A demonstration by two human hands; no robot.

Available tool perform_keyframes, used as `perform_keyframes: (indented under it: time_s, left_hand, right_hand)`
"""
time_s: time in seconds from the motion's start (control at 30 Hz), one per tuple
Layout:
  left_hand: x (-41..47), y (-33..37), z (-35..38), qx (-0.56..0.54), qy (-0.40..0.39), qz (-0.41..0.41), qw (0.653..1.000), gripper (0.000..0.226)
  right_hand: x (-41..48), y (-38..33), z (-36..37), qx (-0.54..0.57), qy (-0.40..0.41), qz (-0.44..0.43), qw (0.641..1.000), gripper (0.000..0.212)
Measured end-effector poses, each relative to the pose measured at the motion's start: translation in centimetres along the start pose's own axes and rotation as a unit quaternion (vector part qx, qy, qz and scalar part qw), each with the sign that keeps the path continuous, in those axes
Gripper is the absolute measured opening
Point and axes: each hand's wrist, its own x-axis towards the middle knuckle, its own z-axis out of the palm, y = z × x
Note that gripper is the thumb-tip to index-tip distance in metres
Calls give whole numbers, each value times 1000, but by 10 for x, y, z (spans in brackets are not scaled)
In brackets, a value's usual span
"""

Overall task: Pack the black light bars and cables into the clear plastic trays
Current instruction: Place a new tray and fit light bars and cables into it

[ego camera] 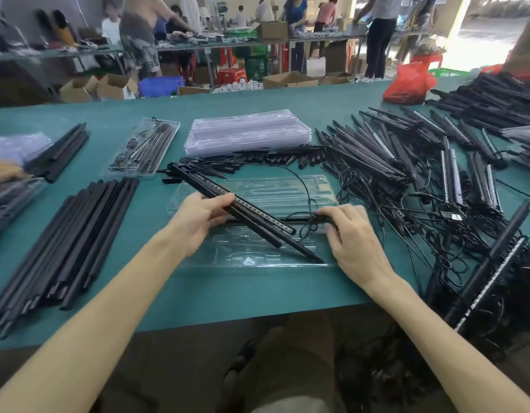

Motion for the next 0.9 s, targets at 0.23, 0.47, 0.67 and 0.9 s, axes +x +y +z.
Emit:
perform_keyframes:
  time_s: [0.23,0.47,0.67,0.9]
  left_hand:
    - [-2,-11,-14,46,96,-21,994,48]
    - [-7,0,-20,378,94,-15,921,58]
    - [-8,9,-27,577,112,53,807,43]
    - [-2,12,-14,610,-86,270,740,45]
  right_hand:
    - [-1,8,0,-91,135,149,975,45]
    - [-1,12,1,-114,91,214,966,66]
    - [-1,14,1,-138,54,226,963,64]
    - [-1,13,2,-137,46,230,962,62]
